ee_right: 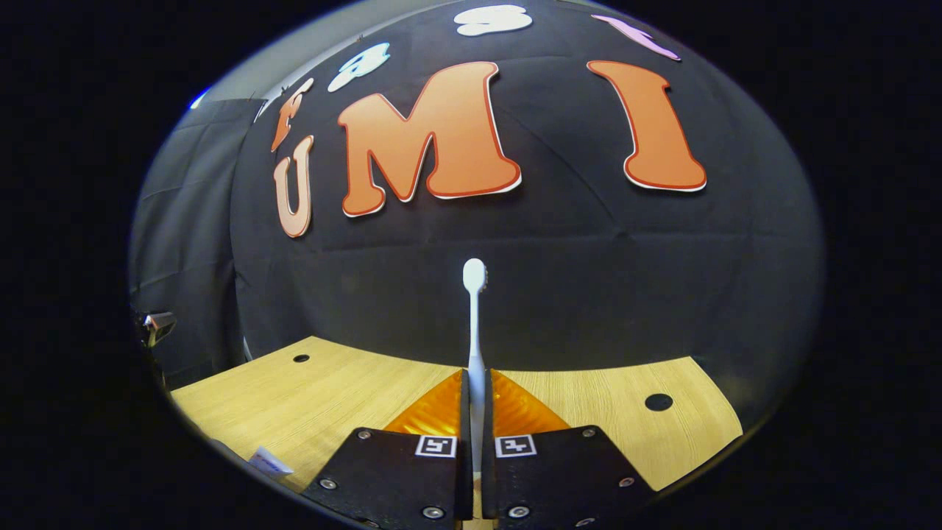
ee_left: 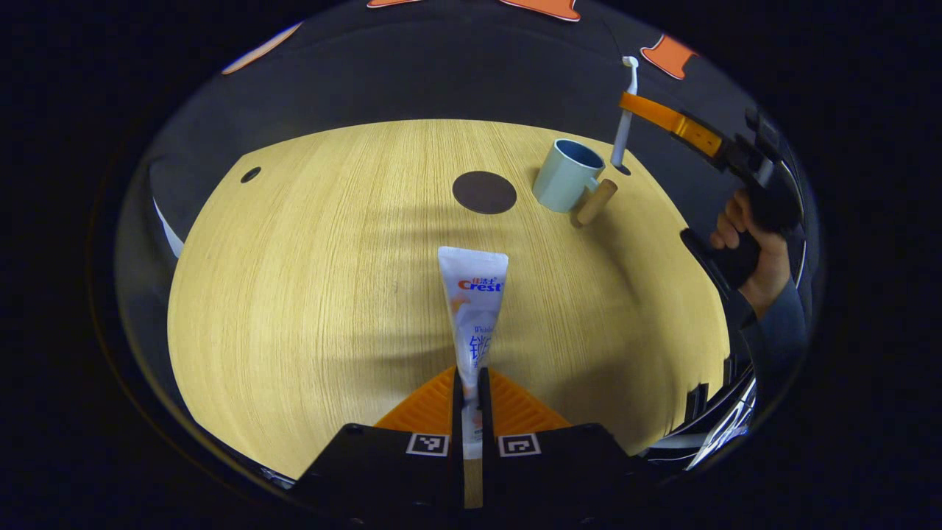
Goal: Put the toothbrush and toothpaste on the desktop into the cup, then pick up the cup and place it on the coaster on the desktop.
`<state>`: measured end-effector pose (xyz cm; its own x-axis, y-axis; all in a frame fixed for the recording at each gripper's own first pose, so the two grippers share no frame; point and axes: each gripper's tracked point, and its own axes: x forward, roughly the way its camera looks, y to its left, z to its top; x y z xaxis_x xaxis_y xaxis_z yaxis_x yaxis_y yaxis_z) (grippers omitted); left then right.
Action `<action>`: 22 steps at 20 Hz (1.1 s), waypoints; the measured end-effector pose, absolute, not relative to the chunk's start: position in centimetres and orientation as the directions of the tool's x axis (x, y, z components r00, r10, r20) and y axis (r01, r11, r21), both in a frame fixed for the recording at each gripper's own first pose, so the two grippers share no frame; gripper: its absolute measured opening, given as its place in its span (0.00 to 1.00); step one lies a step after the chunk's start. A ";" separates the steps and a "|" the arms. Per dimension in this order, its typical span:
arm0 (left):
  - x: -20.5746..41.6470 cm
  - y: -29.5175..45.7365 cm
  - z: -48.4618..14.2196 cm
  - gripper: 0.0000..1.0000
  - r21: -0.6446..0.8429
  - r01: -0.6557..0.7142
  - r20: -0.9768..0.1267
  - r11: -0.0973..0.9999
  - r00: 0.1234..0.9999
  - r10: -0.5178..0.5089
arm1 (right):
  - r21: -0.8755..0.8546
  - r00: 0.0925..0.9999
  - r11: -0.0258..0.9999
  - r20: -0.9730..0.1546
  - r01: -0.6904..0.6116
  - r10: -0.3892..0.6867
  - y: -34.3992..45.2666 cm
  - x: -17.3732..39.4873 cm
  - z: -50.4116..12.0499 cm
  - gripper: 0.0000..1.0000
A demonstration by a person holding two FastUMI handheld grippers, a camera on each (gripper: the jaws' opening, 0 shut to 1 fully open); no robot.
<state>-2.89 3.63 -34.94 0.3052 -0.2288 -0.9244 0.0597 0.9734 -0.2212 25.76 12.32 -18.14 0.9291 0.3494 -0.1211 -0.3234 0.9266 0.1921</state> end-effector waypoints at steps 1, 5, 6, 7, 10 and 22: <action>-2.9 3.4 -34.8 0.10 -0.219 0.056 -0.924 0.974 0.310 -0.226 | 0.187 0.929 0.926 -0.118 -0.327 0.352 12.4 26.1 -18.9 0.05; -2.8 3.6 -34.2 0.10 -0.210 0.036 -0.918 0.977 0.336 -0.210 | 0.158 0.928 0.927 -0.103 -0.341 0.359 13.2 27.8 -21.4 0.05; -3.1 3.6 -33.8 0.10 -0.207 0.030 -0.918 0.978 0.339 -0.204 | 0.154 0.927 0.927 -0.109 -0.341 0.359 13.4 28.2 -22.2 0.05; -2.9 3.5 -33.7 0.10 -0.206 0.025 -0.919 0.978 0.339 -0.202 | 0.156 0.927 0.928 -0.114 -0.338 0.357 13.5 28.6 -22.9 0.05; -2.7 3.7 -32.8 0.10 -0.204 0.011 -0.920 0.979 0.339 -0.196 | 0.167 0.924 0.928 -0.139 -0.334 0.357 13.9 29.1 -25.1 0.05; 3.2 2.1 -33.6 0.10 -0.226 0.054 -0.888 0.973 0.400 -0.228 | 0.198 0.911 0.960 -0.323 -0.198 0.254 10.4 28.8 -28.7 0.16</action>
